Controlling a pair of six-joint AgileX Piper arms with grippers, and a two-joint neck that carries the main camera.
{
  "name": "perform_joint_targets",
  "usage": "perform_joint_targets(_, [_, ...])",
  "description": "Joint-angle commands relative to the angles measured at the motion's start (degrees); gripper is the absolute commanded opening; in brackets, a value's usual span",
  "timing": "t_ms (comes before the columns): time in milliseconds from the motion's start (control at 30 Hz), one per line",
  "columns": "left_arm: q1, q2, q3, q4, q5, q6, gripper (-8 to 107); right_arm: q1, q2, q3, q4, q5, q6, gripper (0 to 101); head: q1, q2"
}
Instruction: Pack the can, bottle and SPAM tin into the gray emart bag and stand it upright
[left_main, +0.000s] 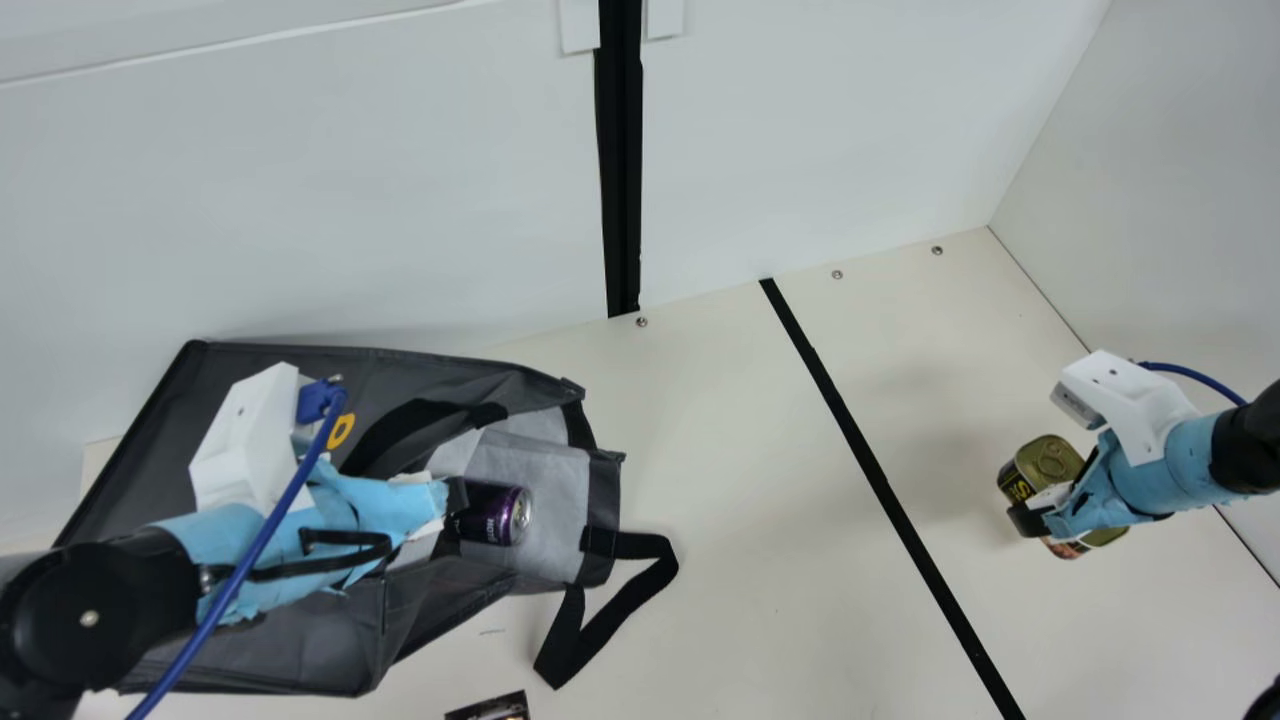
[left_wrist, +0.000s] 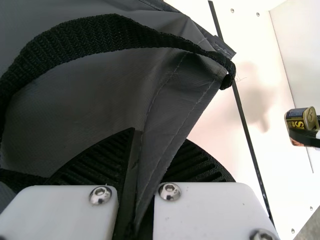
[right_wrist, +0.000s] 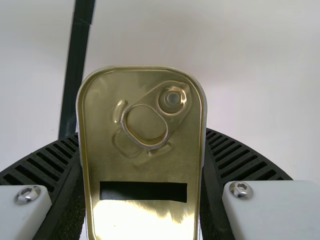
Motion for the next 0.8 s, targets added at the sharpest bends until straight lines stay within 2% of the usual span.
perform_joint_targets(0, [0.0,0.0,0.0,0.0,0.0,0.0,-8,0.7,-0.6,0.5,-0.1,-0.1,0.1,0,-1.3,-0.1])
perform_joint_targets(767, [0.0,0.0,0.0,0.0,0.0,0.0,-8,11.3,-8.0,5.3,-0.1,2.9,-2.5,0,-1.3,-0.1])
